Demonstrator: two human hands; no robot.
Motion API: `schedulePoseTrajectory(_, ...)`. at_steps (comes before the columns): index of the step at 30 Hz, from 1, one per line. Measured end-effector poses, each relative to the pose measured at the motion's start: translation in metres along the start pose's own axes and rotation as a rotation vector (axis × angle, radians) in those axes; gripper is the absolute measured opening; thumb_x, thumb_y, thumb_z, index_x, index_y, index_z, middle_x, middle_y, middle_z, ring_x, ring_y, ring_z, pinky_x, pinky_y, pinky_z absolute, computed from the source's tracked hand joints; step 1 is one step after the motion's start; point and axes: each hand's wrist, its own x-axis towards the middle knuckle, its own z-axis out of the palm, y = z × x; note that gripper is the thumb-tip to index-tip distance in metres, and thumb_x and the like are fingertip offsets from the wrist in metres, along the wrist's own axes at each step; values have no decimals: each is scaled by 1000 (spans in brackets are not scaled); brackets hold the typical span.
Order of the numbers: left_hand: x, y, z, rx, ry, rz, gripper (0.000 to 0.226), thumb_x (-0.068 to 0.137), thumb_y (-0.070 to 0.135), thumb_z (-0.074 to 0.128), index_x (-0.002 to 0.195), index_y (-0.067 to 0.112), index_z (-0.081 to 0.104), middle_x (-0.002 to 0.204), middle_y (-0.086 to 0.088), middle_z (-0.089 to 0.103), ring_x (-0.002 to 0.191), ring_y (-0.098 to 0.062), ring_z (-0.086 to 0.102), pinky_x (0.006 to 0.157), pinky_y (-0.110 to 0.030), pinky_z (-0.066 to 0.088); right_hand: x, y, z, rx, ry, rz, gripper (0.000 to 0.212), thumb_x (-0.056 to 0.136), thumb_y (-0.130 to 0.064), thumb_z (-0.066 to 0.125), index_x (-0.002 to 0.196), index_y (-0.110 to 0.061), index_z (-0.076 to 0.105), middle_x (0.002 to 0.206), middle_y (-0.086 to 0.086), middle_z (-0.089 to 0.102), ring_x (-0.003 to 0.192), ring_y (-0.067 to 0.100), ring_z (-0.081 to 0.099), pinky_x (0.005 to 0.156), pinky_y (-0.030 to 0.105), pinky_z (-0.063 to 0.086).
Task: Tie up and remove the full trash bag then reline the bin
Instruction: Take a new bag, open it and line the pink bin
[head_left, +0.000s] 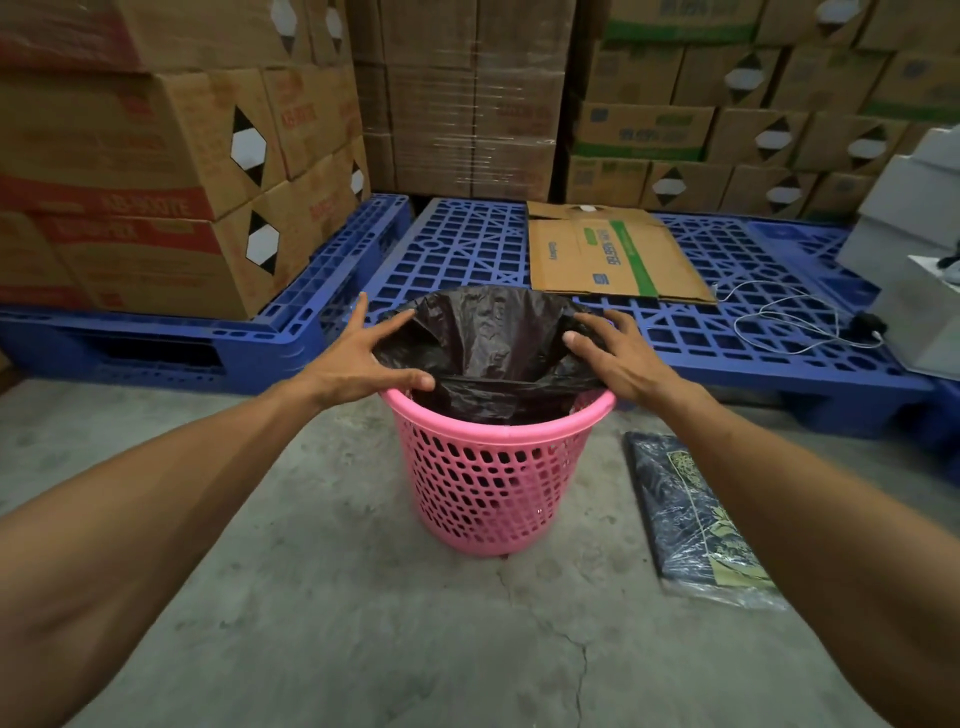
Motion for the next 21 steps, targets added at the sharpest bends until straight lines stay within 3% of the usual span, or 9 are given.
schedulePoseTrajectory(4, 5, -7, 1, -25, 131, -73, 116, 50, 82, 72, 153, 45, 31, 167, 5, -8, 152, -29, 16, 118, -56, 26, 1, -4, 6, -35, 229, -2, 57, 101, -57, 35, 144, -24, 51, 145, 12, 46, 131, 32, 47, 108, 44, 36)
schedulePoseTrajectory(6, 2, -8, 7, -66, 195, -67, 115, 53, 85, 69, 153, 40, 35, 168, -1, 4, 151, -28, 21, 119, -53, 25, -6, -6, 8, -118, 370, -12, 48, 103, -48, 32, 127, -19, 61, 125, 15, 59, 114, 35, 56, 92, 43, 43)
schedulePoseTrajectory(8, -2, -7, 13, -74, 277, -47, 109, 59, 83, 67, 152, 32, 40, 166, -4, 15, 150, -27, 23, 119, -52, 26, -13, -9, 10, -234, 479, -18, 42, 104, -42, 31, 108, -15, 63, 108, 14, 62, 96, 37, 59, 73, 39, 38)
schedulePoseTrajectory(11, -6, -1, 12, 221, 373, 55, 92, 73, 74, 63, 148, 23, 47, 163, -9, 23, 147, -29, 29, 112, -53, 36, -17, -13, 7, -487, 560, -130, 36, 102, -38, 36, 107, -15, 64, 109, 8, 63, 89, 31, 60, 68, 37, 40)
schedulePoseTrajectory(13, -9, 8, 7, 500, 412, 259, 83, 80, 71, 56, 144, 19, 52, 160, -11, 30, 142, -32, 35, 106, -55, 43, -14, -15, 3, -608, 580, -271, 35, 99, -38, 44, 112, -16, 67, 111, 7, 67, 99, 29, 56, 78, 40, 44)
schedulePoseTrajectory(14, -10, 13, 5, 558, 393, 363, 82, 81, 71, 52, 143, 17, 54, 157, -11, 35, 140, -31, 37, 107, -54, 41, -13, -15, 0, -600, 569, -345, 35, 98, -37, 47, 116, -16, 68, 112, 7, 68, 103, 28, 56, 83, 41, 44)
schedulePoseTrajectory(16, -14, 25, 4, 515, 244, 455, 82, 81, 73, 49, 143, 20, 54, 152, -6, 44, 138, -24, 38, 112, -46, 36, -15, -20, -5, -427, 381, -432, 38, 100, -40, 50, 129, -20, 64, 119, 4, 70, 107, 23, 60, 89, 39, 47)
schedulePoseTrajectory(19, -19, 39, 5, 375, -39, 351, 85, 72, 81, 56, 142, 32, 53, 138, 1, 52, 128, -16, 44, 106, -41, 41, -23, -30, -10, -175, -14, -415, 49, 97, -56, 52, 141, -34, 55, 119, -11, 70, 103, 8, 64, 89, 26, 51)
schedulePoseTrajectory(21, -23, 42, 5, 334, -123, 295, 85, 68, 80, 63, 139, 34, 56, 133, 3, 54, 122, -14, 49, 102, -40, 46, -26, -33, -10, -146, -88, -399, 51, 91, -64, 57, 135, -37, 60, 109, -16, 72, 95, 2, 67, 81, 19, 49)
